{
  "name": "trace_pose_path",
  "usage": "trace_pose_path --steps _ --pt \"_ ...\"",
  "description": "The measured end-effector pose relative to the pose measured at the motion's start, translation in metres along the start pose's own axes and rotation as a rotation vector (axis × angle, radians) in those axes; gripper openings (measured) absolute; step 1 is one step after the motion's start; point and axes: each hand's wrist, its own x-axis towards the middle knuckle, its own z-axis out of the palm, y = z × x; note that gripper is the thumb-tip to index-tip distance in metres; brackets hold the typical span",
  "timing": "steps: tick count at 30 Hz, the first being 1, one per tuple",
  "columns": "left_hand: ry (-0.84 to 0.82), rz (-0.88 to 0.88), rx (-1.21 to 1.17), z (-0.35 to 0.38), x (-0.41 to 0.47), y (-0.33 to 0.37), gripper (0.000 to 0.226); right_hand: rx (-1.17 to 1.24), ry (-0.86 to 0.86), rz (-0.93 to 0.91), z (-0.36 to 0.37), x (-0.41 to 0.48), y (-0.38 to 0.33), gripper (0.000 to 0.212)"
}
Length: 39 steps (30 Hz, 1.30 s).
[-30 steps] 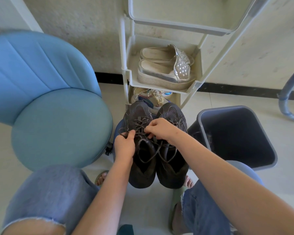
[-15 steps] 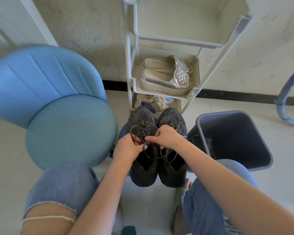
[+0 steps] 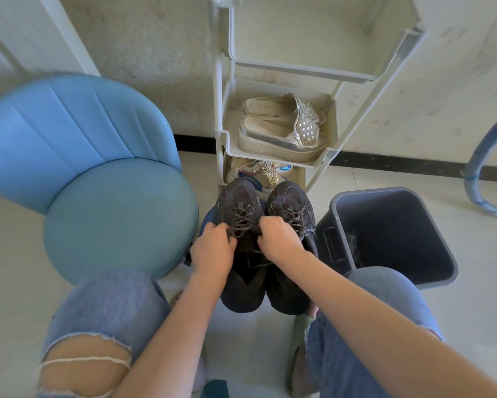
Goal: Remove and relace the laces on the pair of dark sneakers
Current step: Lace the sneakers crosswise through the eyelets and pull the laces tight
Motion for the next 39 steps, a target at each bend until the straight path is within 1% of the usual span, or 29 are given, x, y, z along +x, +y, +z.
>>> trace_pose_path --steps 5,8,12,16,18,20,22,24,27,30,34,39 --pt "0.003 -0.007 0.003 0.0 0.001 -0.009 0.03 0.058 -0.021 0.041 0.0 0.002 0.008 0.01" --pt "0.01 -0.003 -0.063 -0.001 0.002 -0.01 0.023 0.119 -0.011 0.053 0.0 0.004 0.012 0.009" --pt "0.047 0.03 -0.259 -0.005 -0.001 -0.009 0.022 0.229 -0.018 0.053 -0.008 0.0 0.011 0.025" --pt "0.202 0.024 -0.346 -0.013 -0.004 -0.002 0.019 0.295 0.074 0.05 -0.013 -0.006 0.011 0.02" --pt "0.227 -0.029 -0.402 -0.017 -0.003 -0.002 0.021 0.356 0.133 0.048 -0.013 -0.01 0.012 0.018" --pt "0.22 -0.081 -0.528 -0.019 -0.001 -0.005 0.022 0.432 0.162 0.052 -0.012 -0.012 0.012 0.016" --pt "0.192 -0.084 -0.577 -0.02 -0.002 -0.007 0.019 0.506 0.141 0.045 -0.01 -0.013 0.012 0.017" --pt "0.172 -0.086 -0.551 -0.019 -0.004 -0.006 0.019 0.564 0.075 0.015 -0.009 -0.012 0.013 0.018" --pt "0.161 -0.139 -0.552 -0.013 -0.004 -0.005 0.019 0.533 -0.02 -0.023 -0.009 -0.011 0.015 0.018" --pt "0.138 -0.171 -0.621 -0.01 -0.002 -0.004 0.014 0.511 -0.05 -0.026 -0.01 -0.01 0.017 0.016" --pt "0.134 -0.203 -0.721 -0.012 0.001 -0.005 0.018 0.541 -0.097 -0.034 -0.012 -0.011 0.017 0.017" --pt "0.169 -0.193 -0.657 -0.01 0.0 -0.006 0.023 0.527 -0.114 -0.015 -0.01 -0.009 0.021 0.017"
